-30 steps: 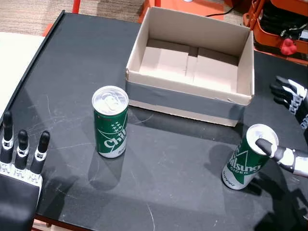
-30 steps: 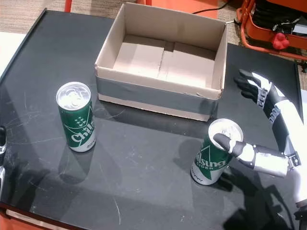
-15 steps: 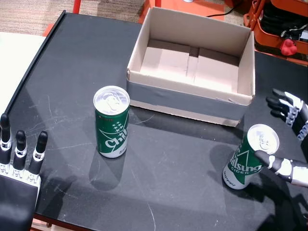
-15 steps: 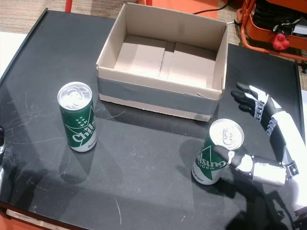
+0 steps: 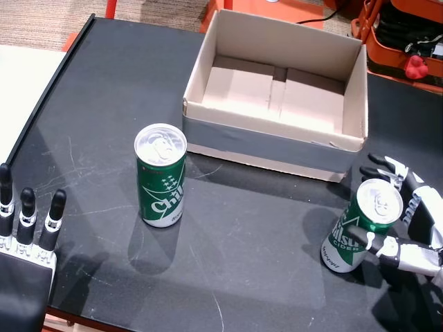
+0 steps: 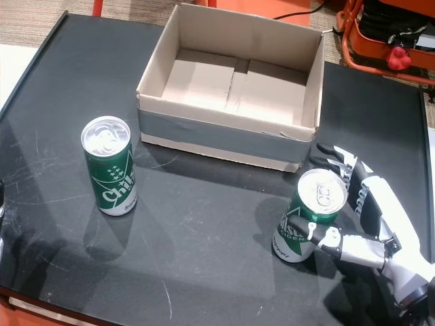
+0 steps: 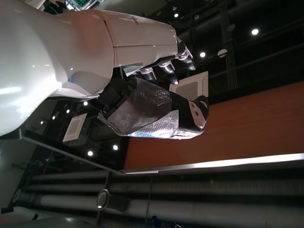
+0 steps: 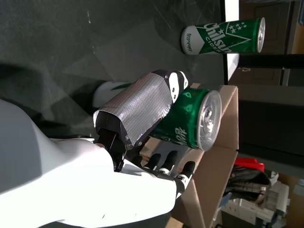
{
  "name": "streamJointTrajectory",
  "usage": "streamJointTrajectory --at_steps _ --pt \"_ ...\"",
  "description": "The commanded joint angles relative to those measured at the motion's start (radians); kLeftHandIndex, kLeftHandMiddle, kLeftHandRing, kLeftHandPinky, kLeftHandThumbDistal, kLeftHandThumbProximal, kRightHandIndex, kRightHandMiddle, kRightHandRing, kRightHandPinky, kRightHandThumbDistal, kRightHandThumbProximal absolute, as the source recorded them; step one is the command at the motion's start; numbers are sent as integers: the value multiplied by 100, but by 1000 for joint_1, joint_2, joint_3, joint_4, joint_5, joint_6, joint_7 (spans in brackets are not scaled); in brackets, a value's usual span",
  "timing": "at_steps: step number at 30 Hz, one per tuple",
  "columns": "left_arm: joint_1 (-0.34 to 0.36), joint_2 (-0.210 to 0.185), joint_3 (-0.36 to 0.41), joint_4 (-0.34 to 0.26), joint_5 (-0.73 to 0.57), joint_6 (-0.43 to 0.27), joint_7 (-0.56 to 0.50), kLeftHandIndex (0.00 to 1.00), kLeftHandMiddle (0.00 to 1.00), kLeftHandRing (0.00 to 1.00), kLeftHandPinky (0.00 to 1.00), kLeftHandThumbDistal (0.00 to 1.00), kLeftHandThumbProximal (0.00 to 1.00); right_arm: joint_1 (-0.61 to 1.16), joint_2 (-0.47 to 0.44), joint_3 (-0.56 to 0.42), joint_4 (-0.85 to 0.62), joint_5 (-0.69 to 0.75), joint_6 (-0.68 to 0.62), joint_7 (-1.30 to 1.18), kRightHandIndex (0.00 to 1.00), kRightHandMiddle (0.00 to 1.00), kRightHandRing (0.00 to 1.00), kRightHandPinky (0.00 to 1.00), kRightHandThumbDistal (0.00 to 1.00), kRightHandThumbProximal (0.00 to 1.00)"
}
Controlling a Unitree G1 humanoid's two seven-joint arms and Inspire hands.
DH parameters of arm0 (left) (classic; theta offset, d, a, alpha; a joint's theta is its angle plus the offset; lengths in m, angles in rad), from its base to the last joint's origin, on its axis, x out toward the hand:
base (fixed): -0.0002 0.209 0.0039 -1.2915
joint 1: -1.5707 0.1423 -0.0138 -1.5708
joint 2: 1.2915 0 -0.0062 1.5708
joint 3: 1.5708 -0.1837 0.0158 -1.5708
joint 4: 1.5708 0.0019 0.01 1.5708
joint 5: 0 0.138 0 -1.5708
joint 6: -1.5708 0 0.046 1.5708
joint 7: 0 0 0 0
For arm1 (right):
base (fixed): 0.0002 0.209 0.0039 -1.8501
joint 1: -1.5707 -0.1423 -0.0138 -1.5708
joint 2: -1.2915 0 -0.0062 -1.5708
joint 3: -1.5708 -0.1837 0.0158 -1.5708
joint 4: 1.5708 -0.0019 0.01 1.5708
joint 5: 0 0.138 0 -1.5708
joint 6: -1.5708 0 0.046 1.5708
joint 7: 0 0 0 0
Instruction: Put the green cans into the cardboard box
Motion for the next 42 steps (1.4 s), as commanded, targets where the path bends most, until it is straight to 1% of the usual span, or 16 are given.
streamJointTrajectory --at_steps 1,4,8,11,14,17,20,26,30,35,37,38,39,40,41,42 --pt "13 -3 3 -11 5 -12 -6 82 74 85 94 36 46 -16 1 -9 26 -2 -1 -3 91 87 84 89 100 57" --pt "19 -4 4 -17 -1 -5 3 82 74 84 94 34 43 -27 4 -10 53 -3 2 2 93 89 85 90 100 54" --pt "21 -3 6 -21 -2 -10 -2 83 75 85 95 32 46 -43 6 -9 92 -10 1 2 92 89 86 91 100 55" --pt "36 -10 9 -50 -13 0 24 82 73 84 94 35 43 -51 8 -5 121 -24 -6 -11 91 88 85 90 100 55" --pt "47 -12 9 -69 -18 2 38 81 73 84 94 32 43 -57 17 -1 141 -36 2 -26 90 86 83 88 100 54" --pt "53 -11 7 -77 -26 11 45 82 73 84 94 29 43 -64 36 -7 153 -26 19 -5 91 86 82 86 100 48" --pt "54 -7 6 -77 -29 14 45 82 73 85 94 30 45 -78 64 -17 166 -15 35 14 88 81 78 83 100 44" --pt "64 -13 10 -96 -42 18 59 81 72 83 93 31 44 -96 96 3 172 -48 42 -24 86 78 76 81 100 47" --pt "73 -20 10 -115 -47 11 75 80 71 83 93 31 47 -105 112 8 174 -52 55 -20 87 79 77 81 100 43" --pt "72 -16 6 -111 -53 25 77 80 71 83 93 30 42 -119 130 12 182 -55 79 -18 87 79 77 80 100 46" --pt "71 -16 6 -108 -50 22 78 79 71 83 93 31 42 -126 142 5 184 -45 87 -8 83 75 74 77 100 42" --pt "74 -20 7 -114 -48 16 83 79 70 83 93 30 43 -130 154 -5 184 -33 95 -16 74 66 66 70 100 33" --pt "76 -23 7 -119 -47 10 85 79 70 83 93 29 44 -132 164 -14 183 -25 99 -27 67 60 60 65 97 29" --pt "75 -25 8 -119 -46 7 82 79 70 83 94 28 45 -134 176 -23 182 -21 91 -54 55 49 51 58 58 13" --pt "75 -25 8 -117 -46 5 79 79 70 83 94 30 46 -134 186 -26 181 -29 69 -93 46 41 44 51 23 0" --pt "73 -23 8 -114 -46 5 77 79 70 83 94 30 46 -133 193 -21 181 -48 42 -139 39 35 39 46 5 0"
